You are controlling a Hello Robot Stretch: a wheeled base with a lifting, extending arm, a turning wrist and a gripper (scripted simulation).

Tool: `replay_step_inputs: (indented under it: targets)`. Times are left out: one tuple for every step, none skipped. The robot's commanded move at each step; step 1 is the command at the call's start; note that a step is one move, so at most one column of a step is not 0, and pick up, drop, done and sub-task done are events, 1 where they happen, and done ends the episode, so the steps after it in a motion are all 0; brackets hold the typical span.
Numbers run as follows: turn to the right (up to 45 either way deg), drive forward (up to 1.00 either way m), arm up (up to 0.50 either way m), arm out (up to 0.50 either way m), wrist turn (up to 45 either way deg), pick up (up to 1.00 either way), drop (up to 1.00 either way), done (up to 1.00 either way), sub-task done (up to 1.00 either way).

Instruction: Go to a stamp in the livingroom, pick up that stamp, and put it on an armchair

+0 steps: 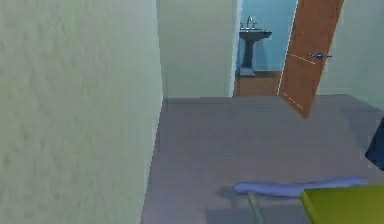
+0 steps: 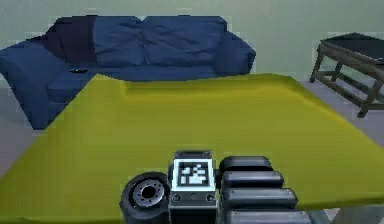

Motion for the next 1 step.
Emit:
replay_step_inputs:
  targets:
    - [-3.0,0.00,0.00,0.00,0.0,0.00,0.00,0.00,0.00]
